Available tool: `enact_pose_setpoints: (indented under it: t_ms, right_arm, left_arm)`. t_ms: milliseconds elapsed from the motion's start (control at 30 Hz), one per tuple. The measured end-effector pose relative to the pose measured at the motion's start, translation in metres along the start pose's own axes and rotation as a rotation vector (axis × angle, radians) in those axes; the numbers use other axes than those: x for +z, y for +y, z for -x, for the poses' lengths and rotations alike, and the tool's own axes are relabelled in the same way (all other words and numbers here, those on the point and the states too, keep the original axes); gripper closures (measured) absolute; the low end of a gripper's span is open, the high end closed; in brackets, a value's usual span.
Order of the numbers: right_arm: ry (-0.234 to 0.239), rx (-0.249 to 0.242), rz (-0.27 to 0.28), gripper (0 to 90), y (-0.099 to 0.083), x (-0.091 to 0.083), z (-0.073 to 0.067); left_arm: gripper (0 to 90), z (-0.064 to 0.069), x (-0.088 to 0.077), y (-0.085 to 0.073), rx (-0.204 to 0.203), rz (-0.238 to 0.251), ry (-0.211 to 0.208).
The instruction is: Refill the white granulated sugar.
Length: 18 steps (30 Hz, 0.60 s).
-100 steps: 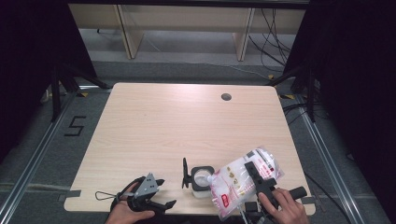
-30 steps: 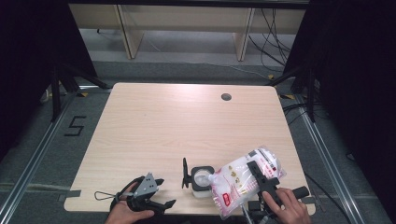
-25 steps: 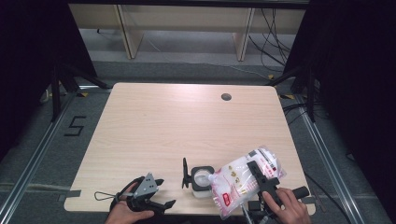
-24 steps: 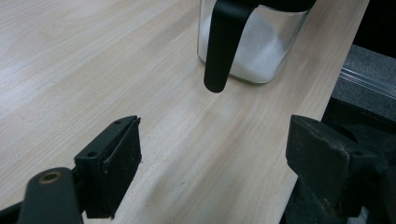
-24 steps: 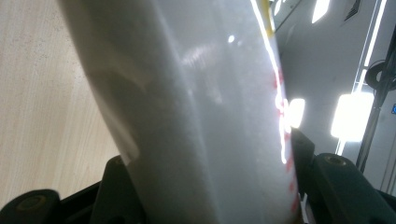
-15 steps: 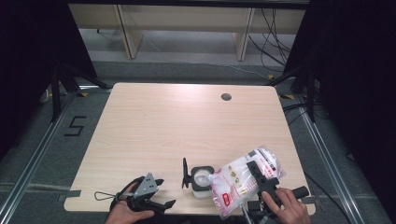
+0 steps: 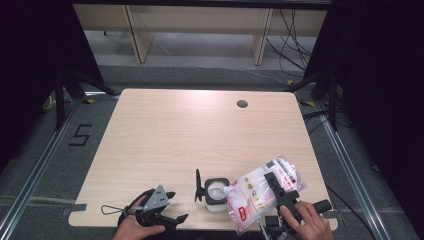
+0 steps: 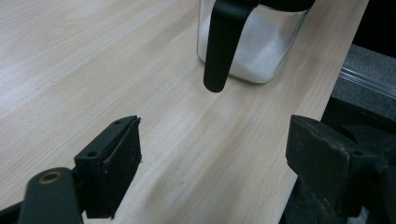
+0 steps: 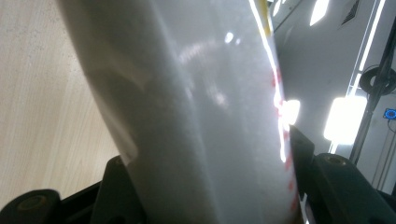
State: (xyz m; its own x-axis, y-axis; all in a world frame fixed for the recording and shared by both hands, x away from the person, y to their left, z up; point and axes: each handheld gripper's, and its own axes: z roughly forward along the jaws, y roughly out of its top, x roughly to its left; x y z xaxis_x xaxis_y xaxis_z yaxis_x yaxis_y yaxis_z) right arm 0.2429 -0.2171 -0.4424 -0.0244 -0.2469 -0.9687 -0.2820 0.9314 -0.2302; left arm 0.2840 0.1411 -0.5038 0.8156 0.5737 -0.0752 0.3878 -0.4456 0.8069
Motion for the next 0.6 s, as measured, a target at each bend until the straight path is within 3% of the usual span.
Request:
enact_pose_setpoints:
  t_ms: [100, 133, 233, 333, 433, 467, 500, 567, 600]
  right_arm:
    - [0.008, 0.000, 0.000, 49.8, -0.0005, -0.0001, -0.0001]
    - [0.012, 0.017, -0.010, 49.8, -0.0007, -0.0011, -0.0003]
    - [-0.002, -0.007, 0.001, 49.8, -0.0004, -0.0005, 0.0016]
    - [0.007, -0.003, -0.001, 49.9, -0.0004, -0.0004, 0.0004]
    - [0.030, 0.019, -0.017, 49.9, -0.0006, -0.0015, -0.0001]
    - [0.024, 0.014, -0.011, 49.9, -0.0007, -0.0007, 0.0001]
    - [0.024, 0.016, -0.012, 49.9, -0.0008, -0.0006, 0.0000]
    - [0.009, 0.019, 0.001, 49.9, -0.0011, -0.0003, -0.0001]
    - [0.004, 0.004, 0.012, 49.9, -0.0011, 0.0002, 0.0011]
  left_arm:
    - [17.7, -0.0006, -0.0009, -0.0004, 0.024, -0.012, 0.004]
    - [17.6, 0.0010, -0.0002, -0.0004, -0.004, 0.006, -0.002]
    - [17.7, 0.0004, 0.0004, -0.0002, 0.002, -0.005, 0.002]
    - [17.6, -0.0008, -0.0007, 0.0002, 0.033, -0.011, 0.002]
    - [17.6, 0.0004, -0.0002, 0.0001, 0.002, -0.004, 0.004]
    - [17.6, 0.0001, 0.0006, -0.0008, 0.009, 0.006, -0.001]
    - [17.7, -0.0012, -0.0017, -0.0003, 0.037, -0.023, 0.008]
    - [17.6, 0.0012, -0.0001, -0.0001, -0.007, 0.009, -0.006]
    - [17.6, -0.0002, 0.0000, 0.0002, 0.002, 0.000, -0.002]
